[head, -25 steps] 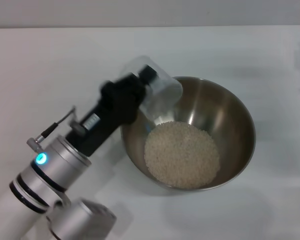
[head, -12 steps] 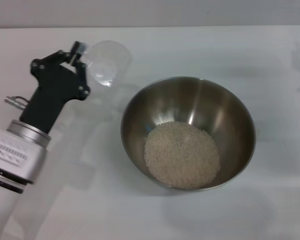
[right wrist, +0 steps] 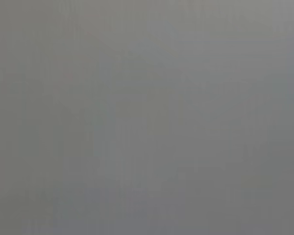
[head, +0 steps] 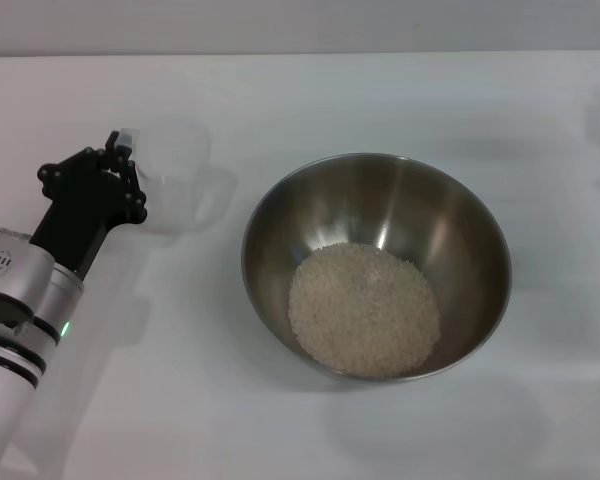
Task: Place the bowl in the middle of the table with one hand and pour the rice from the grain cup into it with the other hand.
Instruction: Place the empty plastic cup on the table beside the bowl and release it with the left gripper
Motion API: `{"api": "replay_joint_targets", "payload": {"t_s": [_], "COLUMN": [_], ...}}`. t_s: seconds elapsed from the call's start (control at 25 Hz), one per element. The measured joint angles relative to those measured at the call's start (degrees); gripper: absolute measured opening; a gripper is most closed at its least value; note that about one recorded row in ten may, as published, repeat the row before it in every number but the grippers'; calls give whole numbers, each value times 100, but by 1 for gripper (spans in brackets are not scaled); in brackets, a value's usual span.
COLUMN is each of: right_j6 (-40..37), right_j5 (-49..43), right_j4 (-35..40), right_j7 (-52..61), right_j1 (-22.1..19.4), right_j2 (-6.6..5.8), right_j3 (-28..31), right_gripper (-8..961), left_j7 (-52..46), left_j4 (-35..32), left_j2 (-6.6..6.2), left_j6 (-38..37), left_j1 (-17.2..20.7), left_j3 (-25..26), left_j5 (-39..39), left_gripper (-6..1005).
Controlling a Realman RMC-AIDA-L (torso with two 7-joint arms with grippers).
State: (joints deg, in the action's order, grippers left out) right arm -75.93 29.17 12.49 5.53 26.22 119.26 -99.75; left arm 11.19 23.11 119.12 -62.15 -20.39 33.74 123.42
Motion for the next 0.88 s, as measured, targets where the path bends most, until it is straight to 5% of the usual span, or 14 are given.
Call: {"api": "replay_joint_targets", "payload": {"t_s": [0.88], "right_j6": [-212], "right_j5": [-18], "right_j4": [-44], "right_j7": [10], "right_j1": [-55], "right_j2": [1], "right_j3": [-133], "right_gripper": [453], "left_j7": [-309], "left_j4": [54], "left_j2": [3], "left_j6": [667], "left_j1": [33], "left_j3": [-26], "left_j5": [-135], "left_gripper": [47]}}
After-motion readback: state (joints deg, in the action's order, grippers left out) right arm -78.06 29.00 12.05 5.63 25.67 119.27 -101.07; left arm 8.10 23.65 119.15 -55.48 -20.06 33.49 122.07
